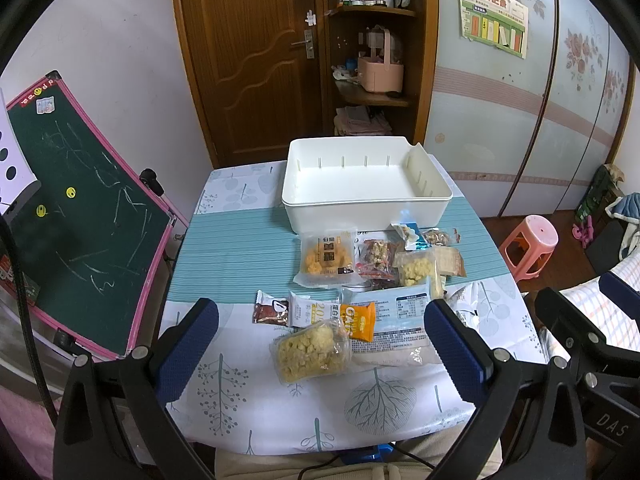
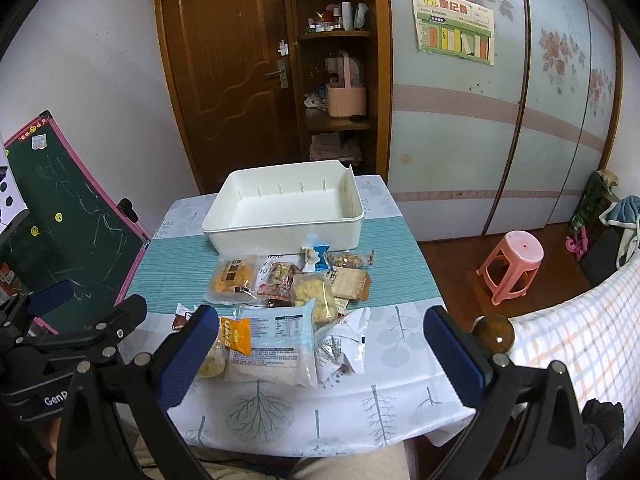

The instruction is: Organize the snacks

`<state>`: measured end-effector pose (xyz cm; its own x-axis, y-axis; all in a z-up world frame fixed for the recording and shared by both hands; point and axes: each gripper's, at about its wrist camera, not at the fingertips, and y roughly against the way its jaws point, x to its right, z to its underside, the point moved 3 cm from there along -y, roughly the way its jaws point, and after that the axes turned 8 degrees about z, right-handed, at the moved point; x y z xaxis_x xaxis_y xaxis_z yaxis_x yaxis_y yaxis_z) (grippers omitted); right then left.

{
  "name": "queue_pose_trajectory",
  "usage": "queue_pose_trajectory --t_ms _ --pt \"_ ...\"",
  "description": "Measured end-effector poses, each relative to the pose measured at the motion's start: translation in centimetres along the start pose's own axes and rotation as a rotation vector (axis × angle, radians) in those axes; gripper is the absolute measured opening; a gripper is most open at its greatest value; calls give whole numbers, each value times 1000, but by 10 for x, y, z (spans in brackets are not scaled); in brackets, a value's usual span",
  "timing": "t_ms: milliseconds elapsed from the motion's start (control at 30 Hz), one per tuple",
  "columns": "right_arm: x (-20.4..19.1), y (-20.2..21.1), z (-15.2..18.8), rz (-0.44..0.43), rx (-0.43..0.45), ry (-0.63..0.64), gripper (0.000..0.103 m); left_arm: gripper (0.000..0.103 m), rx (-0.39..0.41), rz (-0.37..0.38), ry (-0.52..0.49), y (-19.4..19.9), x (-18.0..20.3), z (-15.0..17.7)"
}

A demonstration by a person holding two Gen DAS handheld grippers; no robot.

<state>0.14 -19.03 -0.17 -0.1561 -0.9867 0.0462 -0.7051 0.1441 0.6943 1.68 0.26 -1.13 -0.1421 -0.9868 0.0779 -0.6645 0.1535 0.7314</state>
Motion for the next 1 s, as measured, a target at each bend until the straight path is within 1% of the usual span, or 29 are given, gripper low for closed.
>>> queue_pose_trajectory --t_ms 300,433,533,600,733,833,900,1000 --pt "1 0 0 1 3 2 103 102 -3 3 -1 -1 1 0" --pt "2 0 1 -1 2 5 103 102 -28 25 -9 -6 1 0" --pt "6 -1 -1 13 5 11 103 102 -37 22 -24 -11 1 4" --pt "8 -4 -3 21 3 17 103 102 -38 15 -37 -16 1 5" --pt "10 -14 -1 31 -14 30 103 102 -46 25 -52 -28 -4 7" --pt "10 -23 3 26 -33 39 103 102 -45 4 -75 -39 -8 8" --pt "9 -30 6 28 -44 43 103 102 -60 3 -83 -47 -11 9" --pt "7 -42 10 28 -58 53 103 102 -100 34 -84 -63 -16 13"
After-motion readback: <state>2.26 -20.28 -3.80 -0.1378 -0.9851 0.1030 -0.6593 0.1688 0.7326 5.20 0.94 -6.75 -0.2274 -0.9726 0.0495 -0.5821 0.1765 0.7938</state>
